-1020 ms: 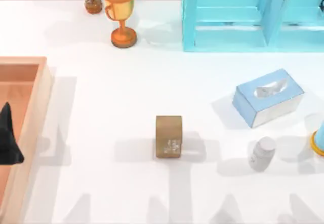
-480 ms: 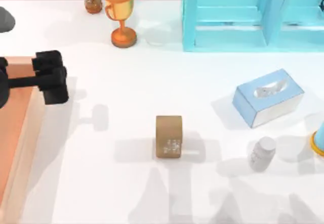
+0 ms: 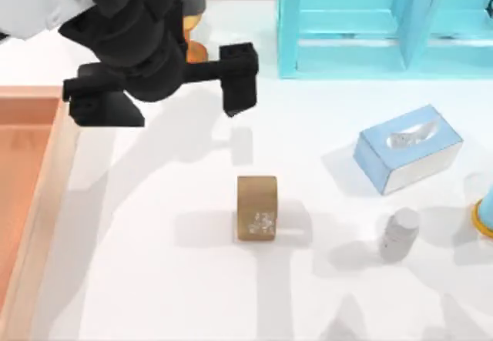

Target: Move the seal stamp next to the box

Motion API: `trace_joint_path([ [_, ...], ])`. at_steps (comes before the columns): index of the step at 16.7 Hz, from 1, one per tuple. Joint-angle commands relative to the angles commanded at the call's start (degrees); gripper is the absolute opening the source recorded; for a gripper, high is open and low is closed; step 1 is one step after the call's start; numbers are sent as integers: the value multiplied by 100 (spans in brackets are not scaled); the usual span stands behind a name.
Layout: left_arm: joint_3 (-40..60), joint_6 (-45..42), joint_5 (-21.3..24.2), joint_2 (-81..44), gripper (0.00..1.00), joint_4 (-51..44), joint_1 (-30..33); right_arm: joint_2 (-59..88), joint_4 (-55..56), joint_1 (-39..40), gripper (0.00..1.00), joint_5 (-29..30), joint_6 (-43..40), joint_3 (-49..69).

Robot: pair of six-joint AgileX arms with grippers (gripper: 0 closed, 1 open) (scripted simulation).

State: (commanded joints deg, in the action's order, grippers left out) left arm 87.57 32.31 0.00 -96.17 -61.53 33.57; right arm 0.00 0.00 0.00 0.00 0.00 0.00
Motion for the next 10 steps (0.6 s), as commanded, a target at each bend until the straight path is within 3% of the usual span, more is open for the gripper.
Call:
trace_joint_path([
  [5, 1766, 651, 0, -1971, 100, -1240, 677, 0, 0, 0, 100, 0, 0, 0],
  [10, 2452, 902, 1, -2743, 100, -1721, 941, 0, 0, 0, 100, 0, 0, 0],
])
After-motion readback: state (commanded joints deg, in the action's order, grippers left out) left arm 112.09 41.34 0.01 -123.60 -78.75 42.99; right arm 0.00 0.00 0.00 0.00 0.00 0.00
